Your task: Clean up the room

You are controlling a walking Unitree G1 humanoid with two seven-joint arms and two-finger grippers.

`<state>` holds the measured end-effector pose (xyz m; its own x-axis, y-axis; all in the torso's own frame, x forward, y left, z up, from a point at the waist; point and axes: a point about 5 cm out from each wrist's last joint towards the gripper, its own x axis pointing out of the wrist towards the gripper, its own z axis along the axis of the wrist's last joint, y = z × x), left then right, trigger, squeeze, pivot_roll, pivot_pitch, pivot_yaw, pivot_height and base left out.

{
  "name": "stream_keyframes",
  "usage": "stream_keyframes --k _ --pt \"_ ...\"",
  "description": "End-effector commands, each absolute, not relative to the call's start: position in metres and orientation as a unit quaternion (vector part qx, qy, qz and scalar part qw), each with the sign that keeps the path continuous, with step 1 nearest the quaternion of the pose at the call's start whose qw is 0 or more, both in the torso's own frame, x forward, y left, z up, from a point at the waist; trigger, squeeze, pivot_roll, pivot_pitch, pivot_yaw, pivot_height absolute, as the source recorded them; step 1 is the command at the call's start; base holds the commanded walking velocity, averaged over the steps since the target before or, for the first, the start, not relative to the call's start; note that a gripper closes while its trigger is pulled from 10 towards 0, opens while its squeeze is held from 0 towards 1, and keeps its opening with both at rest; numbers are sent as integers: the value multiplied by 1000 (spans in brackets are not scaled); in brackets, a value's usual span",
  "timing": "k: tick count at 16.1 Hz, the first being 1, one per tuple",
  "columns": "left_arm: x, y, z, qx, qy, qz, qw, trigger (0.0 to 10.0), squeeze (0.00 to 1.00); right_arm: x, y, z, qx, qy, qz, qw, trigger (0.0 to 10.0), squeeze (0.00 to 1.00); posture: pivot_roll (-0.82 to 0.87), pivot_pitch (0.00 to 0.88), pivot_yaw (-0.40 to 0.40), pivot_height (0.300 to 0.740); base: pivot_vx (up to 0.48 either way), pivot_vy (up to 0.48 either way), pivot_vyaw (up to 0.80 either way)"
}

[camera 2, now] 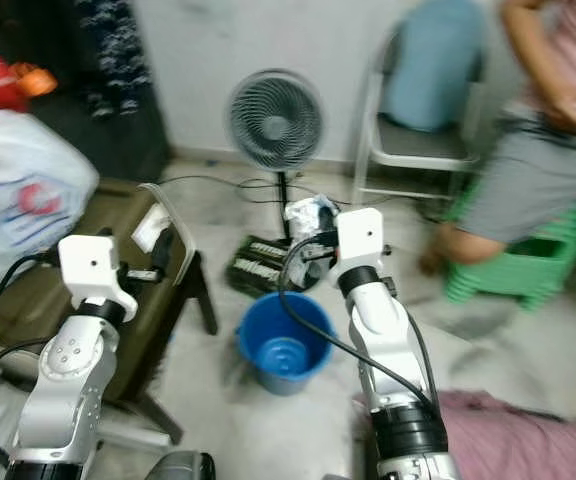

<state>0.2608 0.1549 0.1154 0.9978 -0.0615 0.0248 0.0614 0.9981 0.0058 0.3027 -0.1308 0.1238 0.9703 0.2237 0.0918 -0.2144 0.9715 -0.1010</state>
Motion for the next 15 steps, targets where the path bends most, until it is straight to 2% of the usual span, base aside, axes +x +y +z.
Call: stream_keyframes --k 1,15 --pt "262 152 119 2 -20 -38 999 10000 0 305 -134 127 -46 -56 103 992 10000 0 -15 0 -4 740 292 0 0" --pt "262 152 119 4 -19 -38 999 10000 0 304 -134 126 -45 -55 102 992 10000 0 -17 0 -5 740 299 0 0"
